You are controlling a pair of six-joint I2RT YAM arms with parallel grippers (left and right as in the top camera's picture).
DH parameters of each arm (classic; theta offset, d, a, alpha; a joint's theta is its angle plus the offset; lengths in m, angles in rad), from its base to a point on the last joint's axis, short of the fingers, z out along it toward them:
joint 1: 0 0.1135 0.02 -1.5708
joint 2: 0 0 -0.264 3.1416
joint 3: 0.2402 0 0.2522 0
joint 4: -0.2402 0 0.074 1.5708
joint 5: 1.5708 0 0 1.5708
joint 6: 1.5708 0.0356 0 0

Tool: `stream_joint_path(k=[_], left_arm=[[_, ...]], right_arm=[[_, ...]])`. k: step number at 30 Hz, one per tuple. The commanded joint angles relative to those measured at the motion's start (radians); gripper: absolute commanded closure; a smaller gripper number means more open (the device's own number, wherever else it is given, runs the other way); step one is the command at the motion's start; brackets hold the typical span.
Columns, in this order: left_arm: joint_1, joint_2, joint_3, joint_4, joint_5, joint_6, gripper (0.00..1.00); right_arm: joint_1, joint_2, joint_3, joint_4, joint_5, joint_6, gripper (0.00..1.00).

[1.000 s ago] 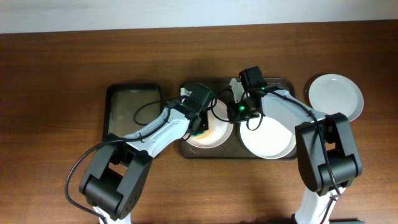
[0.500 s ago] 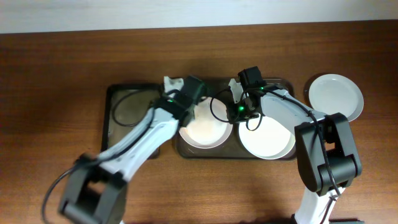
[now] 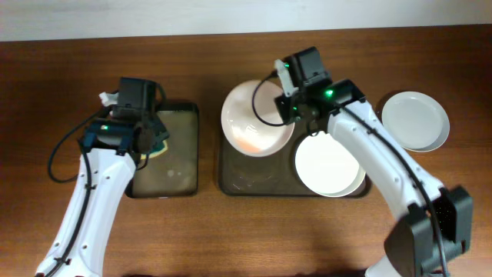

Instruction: Clean dirty plates on tray and stack at the side

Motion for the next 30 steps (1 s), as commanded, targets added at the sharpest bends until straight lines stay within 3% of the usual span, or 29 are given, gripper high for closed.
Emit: stream_joint_path(k=[1,6,12,19,23,25,28,30], left_arm=[[0.045,-0.004,0.007,-0.025,0.031,-0.003,1.00],[0.047,-0.004,0.007,-0.044,0.031,-0.003,1.00],[0.047,-0.004,0.006,-0.051,0.031,-0.003,1.00],[0.047,-0.004,0.006,-0.055,0.031,-0.003,1.00],[0.047,-0.004,0.006,-0.054,0.031,-0.003,1.00],[0.047,-0.004,0.006,-0.054,0.031,-0.003,1.00],[0.047,-0.004,0.006,-0.056,0.031,-0.003,1.00],[0.047,-0.004,0.006,-0.058,0.031,-0.003,1.00]], right_arm=[[0.127,-0.043,0.068,-0.019,0.444,-0.112,0.96],[0.312,-0.045,0.080,0.003,0.876,-0.373,0.96],[0.410,-0.045,0.080,0.018,1.004,-0.652,0.96],[0.428,-0.045,0.080,0.018,1.093,-0.821,0.96],[0.426,-0.044,0.079,0.021,1.028,-0.751,0.96],[0.401,-0.044,0.078,-0.015,0.752,-0.602,0.96],[0.309,-0.031,0.078,-0.087,0.377,-0.554,0.96],[0.250,-0.031,0.079,-0.060,0.457,-0.417,0.96]])
